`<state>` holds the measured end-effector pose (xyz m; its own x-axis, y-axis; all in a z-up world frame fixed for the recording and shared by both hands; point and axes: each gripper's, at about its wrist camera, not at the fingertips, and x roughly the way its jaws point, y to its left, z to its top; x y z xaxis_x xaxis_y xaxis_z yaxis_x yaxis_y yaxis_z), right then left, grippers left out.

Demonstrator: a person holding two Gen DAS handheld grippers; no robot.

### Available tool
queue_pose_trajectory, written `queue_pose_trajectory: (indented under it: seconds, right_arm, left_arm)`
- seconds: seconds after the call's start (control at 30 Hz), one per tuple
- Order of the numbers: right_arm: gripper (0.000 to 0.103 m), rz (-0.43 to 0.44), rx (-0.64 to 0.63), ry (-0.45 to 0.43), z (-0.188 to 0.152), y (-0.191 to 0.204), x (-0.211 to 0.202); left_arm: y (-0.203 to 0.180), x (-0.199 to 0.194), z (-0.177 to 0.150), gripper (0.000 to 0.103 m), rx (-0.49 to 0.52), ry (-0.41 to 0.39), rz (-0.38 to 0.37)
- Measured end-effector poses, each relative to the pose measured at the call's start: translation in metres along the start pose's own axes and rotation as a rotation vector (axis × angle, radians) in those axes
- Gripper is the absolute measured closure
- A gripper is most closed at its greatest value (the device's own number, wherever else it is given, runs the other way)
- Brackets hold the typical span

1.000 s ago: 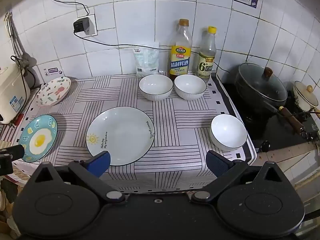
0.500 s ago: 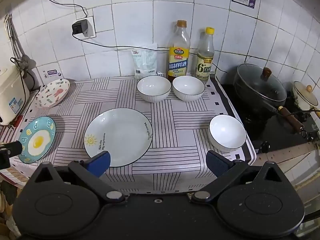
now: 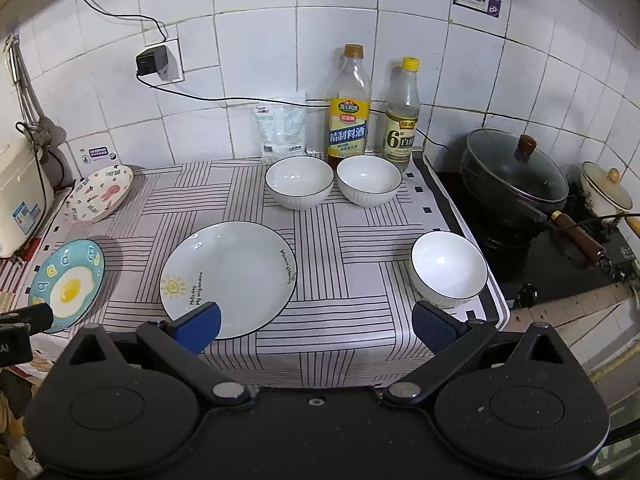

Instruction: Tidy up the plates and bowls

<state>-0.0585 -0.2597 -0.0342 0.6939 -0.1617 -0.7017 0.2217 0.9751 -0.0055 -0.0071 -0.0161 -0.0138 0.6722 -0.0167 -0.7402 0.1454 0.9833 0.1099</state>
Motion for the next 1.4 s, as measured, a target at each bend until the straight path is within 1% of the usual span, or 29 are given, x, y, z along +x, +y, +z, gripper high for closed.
queue_pose_trajectory:
  seconds: [0.3,0.47,0.6,0.73,1.0,1.1,1.4]
  right_arm:
    - [0.0,-0.004,0.013,-0.002,-0.006,0.0,0.004]
    - [0.0,-0.006,0.009,-0.017,-0.007,0.0,0.003]
    - [0.0,0.0,0.014,-0.032,-0.011,-0.001,0.003]
    - [0.0,-0.005,0.012,-0.046,-0.013,0.002,0.004]
    - [0.0,-0.023,-0.022,-0.079,-0.014,0.007,0.004]
    - [0.0,-0.026,-0.023,-0.085,-0.015,0.008,0.004]
    - [0.0,-0.021,-0.026,-0.094,-0.014,0.011,0.004]
  left_arm:
    - [-0.002,0.0,-0.003,0.0,-0.006,-0.02,0.013]
    - [0.0,0.001,-0.008,0.0,-0.016,-0.047,0.024]
    - [0.005,0.004,-0.012,0.0,-0.038,-0.039,0.012]
    - [0.007,0.006,-0.014,0.0,-0.034,-0.041,0.025]
    - [0.014,0.006,-0.018,0.0,-0.049,-0.037,0.025]
    - [0.018,0.007,-0.019,0.0,-0.068,-0.026,0.015]
    - [0.022,0.005,-0.023,0.0,-0.073,-0.023,0.027]
